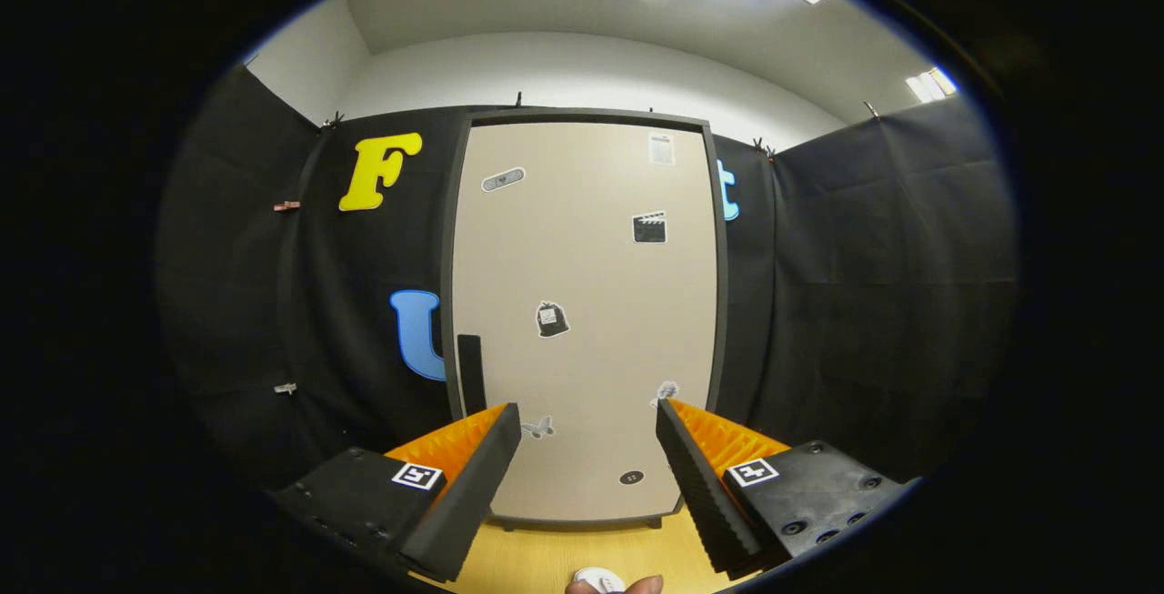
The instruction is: Open the shoe cabinet door, grab the shoes and put them into the shoe cabinet, then close the shoe cabinet door.
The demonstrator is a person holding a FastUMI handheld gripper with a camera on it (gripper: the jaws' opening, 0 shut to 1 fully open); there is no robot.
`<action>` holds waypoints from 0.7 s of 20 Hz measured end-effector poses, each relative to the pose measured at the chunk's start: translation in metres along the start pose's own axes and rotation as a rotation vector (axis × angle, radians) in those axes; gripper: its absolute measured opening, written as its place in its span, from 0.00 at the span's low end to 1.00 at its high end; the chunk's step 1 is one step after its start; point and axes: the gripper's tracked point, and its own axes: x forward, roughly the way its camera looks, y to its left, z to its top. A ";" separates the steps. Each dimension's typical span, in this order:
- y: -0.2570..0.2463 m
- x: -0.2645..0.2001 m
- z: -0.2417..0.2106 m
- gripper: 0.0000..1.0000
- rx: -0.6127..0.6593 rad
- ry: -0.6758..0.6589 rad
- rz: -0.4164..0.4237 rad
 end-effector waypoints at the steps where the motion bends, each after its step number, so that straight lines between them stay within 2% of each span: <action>1: 0.009 0.004 0.000 0.97 0.011 0.002 0.013; 7: 0.077 0.049 -0.005 0.98 0.021 -0.004 0.086; 14: 0.121 0.115 -0.035 0.98 0.018 0.019 0.083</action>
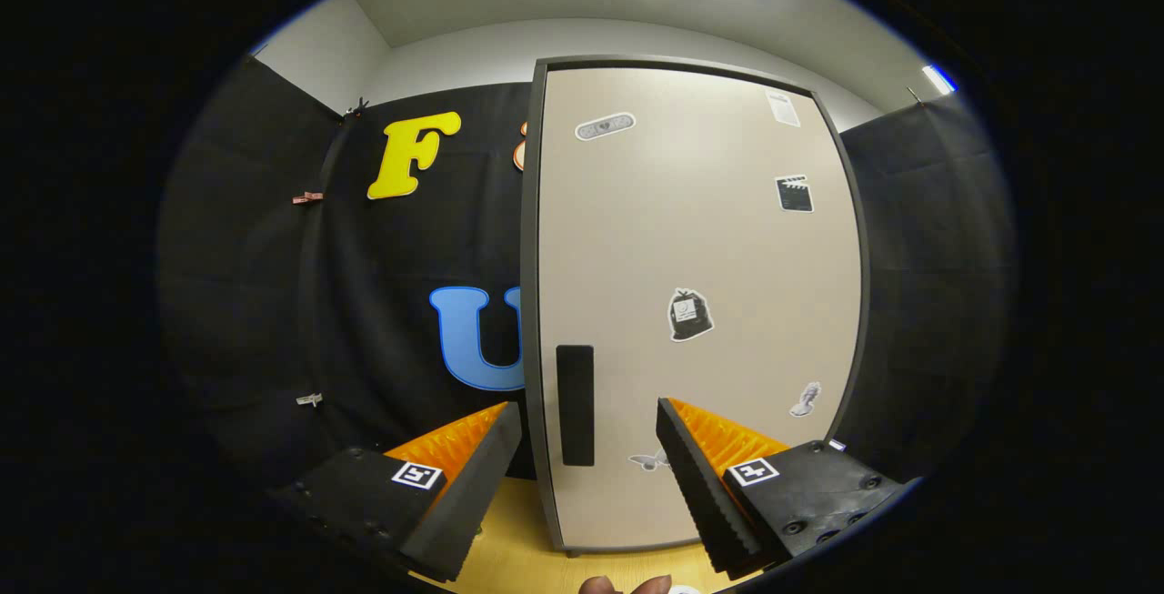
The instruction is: Open the shoe cabinet door, grab the shoes and put them into the shoe cabinet, then close the shoe cabinet door.
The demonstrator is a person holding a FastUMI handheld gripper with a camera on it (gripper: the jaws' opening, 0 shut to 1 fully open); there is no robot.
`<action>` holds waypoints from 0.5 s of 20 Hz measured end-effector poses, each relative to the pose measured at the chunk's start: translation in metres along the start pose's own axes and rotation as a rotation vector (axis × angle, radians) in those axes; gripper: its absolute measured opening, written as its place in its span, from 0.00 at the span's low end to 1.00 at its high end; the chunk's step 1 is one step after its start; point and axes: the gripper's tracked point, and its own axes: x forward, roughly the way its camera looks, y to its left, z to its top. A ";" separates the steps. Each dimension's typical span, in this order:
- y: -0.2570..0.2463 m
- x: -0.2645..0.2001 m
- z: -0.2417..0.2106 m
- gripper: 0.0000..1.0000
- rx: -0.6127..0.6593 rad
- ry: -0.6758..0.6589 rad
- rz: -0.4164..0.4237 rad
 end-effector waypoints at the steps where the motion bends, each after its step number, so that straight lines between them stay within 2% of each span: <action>1: 0.002 0.011 -0.004 0.98 0.002 0.001 -0.003; 10: 0.006 0.078 -0.041 0.96 0.039 0.046 -0.031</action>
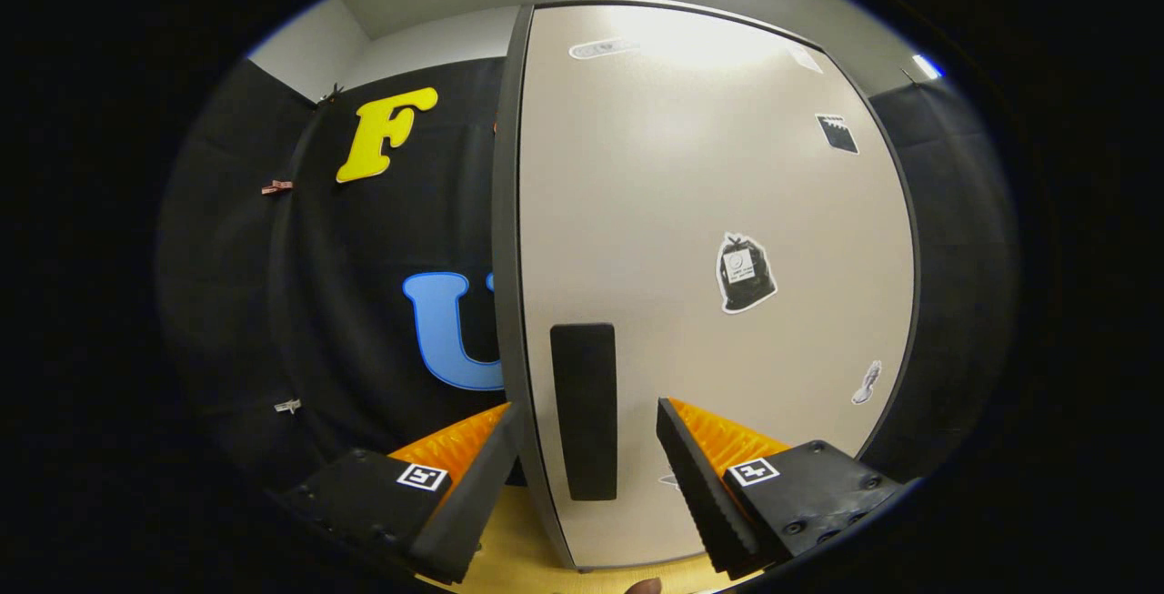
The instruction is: Open the shoe cabinet door, grab the shoes and put them into the shoe cabinet, then close the shoe cabinet door.
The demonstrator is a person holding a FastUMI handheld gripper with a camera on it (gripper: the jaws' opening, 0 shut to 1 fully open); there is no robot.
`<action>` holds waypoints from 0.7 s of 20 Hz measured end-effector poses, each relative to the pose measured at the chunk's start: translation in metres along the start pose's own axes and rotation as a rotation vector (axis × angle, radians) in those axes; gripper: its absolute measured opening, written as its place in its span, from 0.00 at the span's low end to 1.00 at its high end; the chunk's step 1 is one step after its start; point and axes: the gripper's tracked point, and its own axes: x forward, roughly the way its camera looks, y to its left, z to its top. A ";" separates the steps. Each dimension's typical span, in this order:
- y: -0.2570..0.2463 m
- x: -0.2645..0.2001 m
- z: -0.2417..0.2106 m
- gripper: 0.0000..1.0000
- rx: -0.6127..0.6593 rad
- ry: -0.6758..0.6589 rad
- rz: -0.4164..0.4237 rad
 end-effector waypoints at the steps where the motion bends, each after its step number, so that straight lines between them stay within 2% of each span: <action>1: 0.000 0.005 -0.003 0.92 0.001 0.005 -0.002; 5: -0.002 0.012 -0.012 0.49 -0.011 0.012 -0.005; 6: -0.002 0.013 -0.011 0.41 -0.019 0.007 -0.001; 7: -0.003 0.014 -0.011 0.40 -0.028 0.002 -0.002; 10: -0.004 0.013 -0.012 0.22 -0.040 0.038 -0.018; 12: -0.004 0.007 -0.011 0.16 -0.046 0.039 -0.009; 14: -0.003 -0.001 -0.010 0.16 -0.030 0.038 0.008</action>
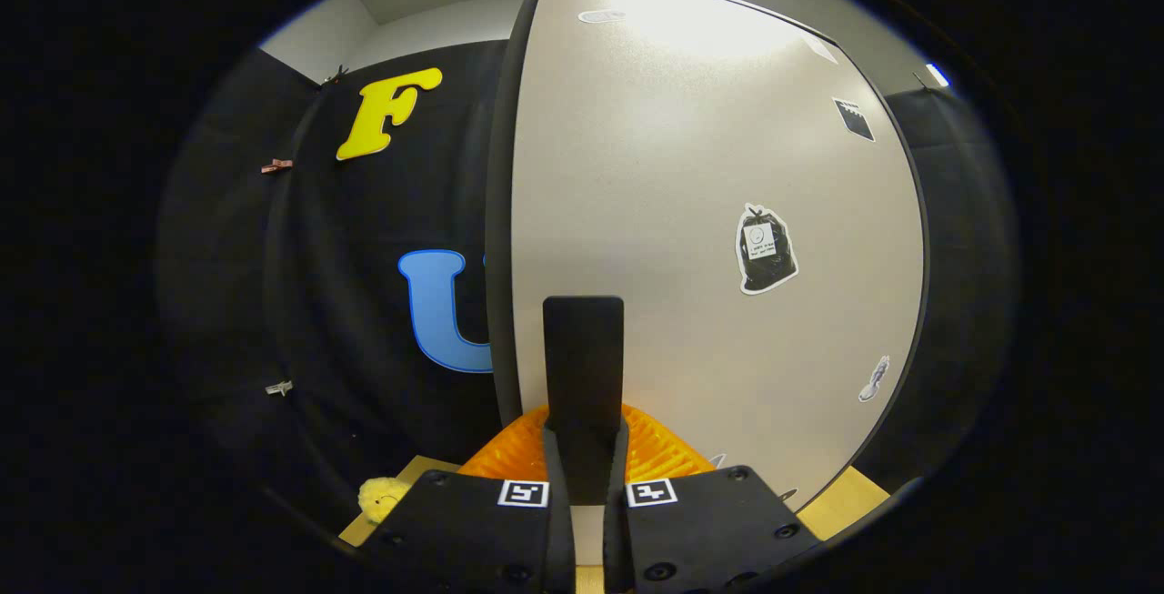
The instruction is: Open the shoe cabinet door, grab the shoes and put them into the shoe cabinet, then close the shoe cabinet door.
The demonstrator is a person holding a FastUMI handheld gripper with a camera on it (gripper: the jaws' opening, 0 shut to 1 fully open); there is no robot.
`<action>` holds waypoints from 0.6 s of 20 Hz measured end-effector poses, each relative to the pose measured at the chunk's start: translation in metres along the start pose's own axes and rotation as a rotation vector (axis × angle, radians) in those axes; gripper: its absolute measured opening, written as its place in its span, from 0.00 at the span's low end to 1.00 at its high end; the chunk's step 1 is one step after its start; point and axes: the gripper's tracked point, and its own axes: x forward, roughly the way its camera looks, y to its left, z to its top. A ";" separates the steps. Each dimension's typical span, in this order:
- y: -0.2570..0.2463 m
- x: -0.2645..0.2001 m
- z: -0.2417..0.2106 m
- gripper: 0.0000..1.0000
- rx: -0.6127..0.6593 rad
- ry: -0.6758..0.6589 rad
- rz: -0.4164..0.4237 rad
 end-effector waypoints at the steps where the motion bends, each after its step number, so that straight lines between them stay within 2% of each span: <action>1: 0.001 -0.007 0.002 0.16 0.009 0.000 0.008; 4: 0.003 -0.033 0.009 0.16 0.008 -0.006 0.030; 8: -0.005 -0.058 0.015 0.16 0.026 -0.033 0.017; 12: -0.026 -0.108 0.015 0.16 0.025 -0.032 0.040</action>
